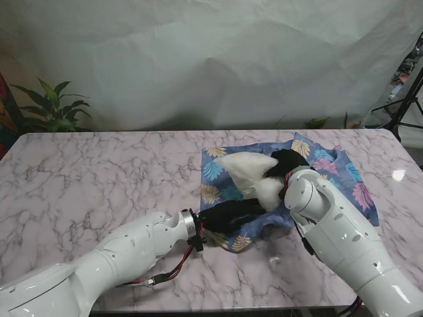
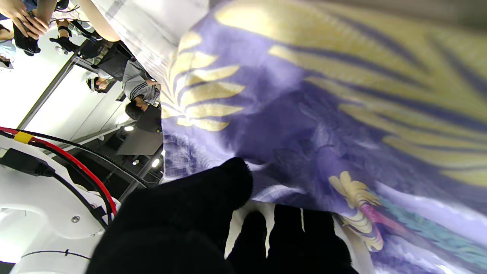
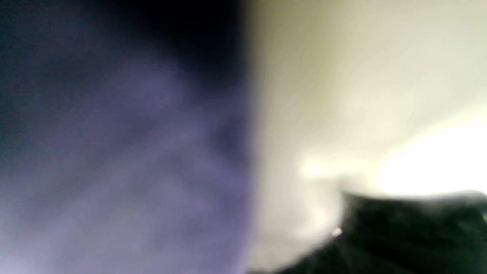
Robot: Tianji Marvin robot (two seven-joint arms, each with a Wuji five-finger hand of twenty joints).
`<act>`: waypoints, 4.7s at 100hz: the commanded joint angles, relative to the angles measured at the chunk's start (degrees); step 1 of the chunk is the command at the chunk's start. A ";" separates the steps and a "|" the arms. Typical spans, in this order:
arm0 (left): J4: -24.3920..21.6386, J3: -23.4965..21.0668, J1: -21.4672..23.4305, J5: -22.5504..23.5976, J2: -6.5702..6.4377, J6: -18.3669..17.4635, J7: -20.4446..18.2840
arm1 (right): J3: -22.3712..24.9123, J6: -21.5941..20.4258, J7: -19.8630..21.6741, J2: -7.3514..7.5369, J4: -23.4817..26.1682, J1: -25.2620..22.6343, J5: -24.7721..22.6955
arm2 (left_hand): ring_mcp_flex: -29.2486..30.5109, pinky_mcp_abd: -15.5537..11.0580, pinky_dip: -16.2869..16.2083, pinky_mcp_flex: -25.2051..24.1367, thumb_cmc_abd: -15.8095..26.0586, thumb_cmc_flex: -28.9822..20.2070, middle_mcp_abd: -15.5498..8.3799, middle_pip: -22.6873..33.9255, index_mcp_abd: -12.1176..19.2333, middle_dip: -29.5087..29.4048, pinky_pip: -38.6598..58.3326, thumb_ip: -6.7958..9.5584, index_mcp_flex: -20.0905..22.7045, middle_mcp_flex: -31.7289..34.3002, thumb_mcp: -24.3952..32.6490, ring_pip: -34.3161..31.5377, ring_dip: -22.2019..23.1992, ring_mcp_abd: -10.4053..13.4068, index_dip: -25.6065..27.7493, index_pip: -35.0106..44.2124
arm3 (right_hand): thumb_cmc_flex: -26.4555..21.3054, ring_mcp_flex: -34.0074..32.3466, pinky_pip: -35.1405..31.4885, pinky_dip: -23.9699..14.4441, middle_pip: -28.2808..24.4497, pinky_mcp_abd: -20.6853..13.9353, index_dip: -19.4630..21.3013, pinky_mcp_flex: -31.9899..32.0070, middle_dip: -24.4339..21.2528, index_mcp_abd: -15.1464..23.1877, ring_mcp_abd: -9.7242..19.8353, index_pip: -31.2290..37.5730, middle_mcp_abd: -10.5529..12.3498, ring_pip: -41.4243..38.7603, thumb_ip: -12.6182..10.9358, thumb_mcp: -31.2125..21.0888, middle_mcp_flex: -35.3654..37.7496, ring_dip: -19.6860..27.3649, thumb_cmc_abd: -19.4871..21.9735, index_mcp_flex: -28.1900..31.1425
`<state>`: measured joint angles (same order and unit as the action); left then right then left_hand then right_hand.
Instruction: Put a pillowcase on a pillow
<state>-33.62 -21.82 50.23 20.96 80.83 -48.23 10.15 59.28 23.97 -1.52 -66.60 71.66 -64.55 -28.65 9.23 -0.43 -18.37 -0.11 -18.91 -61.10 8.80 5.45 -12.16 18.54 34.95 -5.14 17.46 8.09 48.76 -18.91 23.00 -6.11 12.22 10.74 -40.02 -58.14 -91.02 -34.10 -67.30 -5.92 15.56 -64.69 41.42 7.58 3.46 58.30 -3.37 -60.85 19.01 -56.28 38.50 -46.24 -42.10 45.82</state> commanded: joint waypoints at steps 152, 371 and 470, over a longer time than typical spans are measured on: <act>-4.75 -0.13 -1.79 -14.78 -3.58 -0.64 -17.63 | 1.55 -10.41 4.31 2.60 3.71 -3.14 -7.12 | 16.71 -0.84 -6.43 1.02 15.89 10.02 -5.87 10.10 15.06 -3.76 -28.95 3.50 15.49 37.44 -49.15 8.29 -3.66 0.94 44.57 61.24 | -8.24 -7.92 -1.03 0.28 -3.02 -10.53 4.87 -0.96 0.78 5.52 4.94 9.57 0.81 -13.41 -4.73 -7.51 -1.94 -1.97 8.34 2.86; -23.12 -5.00 -5.44 14.02 -18.24 9.17 -19.56 | -2.85 -27.25 10.27 6.97 -0.54 -1.67 -23.43 | 23.80 1.66 -19.61 4.92 7.98 17.80 -18.28 38.13 18.26 32.27 12.80 3.85 32.40 26.07 -42.85 -26.65 38.30 10.61 34.50 62.84 | -8.27 -8.12 -1.87 0.35 -3.41 -10.97 3.54 -1.15 -0.04 7.03 5.01 8.81 2.46 -14.25 -4.81 -7.72 -1.97 -2.11 7.67 3.40; -37.41 -20.99 3.13 20.96 -17.20 15.94 -10.04 | -13.53 -28.51 4.74 4.60 -8.18 4.70 -15.94 | 44.95 5.69 -11.80 24.33 -1.99 -3.81 -8.82 27.77 -14.15 40.78 25.00 4.95 18.00 41.58 -38.60 -38.51 37.62 2.39 52.60 66.88 | -7.17 -7.94 -1.66 0.55 -3.03 -10.80 2.34 -1.02 -0.66 8.62 5.06 8.12 3.81 -14.26 -4.60 -8.35 -1.11 -2.17 6.35 4.14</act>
<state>-69.02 -42.78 55.02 42.68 62.89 -33.13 0.93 46.96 -4.55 3.13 -61.13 65.69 -60.09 -45.30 51.23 6.56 -28.93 24.98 -21.69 -61.89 4.06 29.89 -9.54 57.12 57.84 -1.67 38.85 48.68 10.35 -53.23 59.03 -5.18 61.40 70.19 -38.06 -63.18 -91.63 -33.88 -68.66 -6.95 16.53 -66.04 41.48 5.32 8.38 61.05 -0.69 -70.65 19.05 -55.30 37.77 -47.14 -36.36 45.85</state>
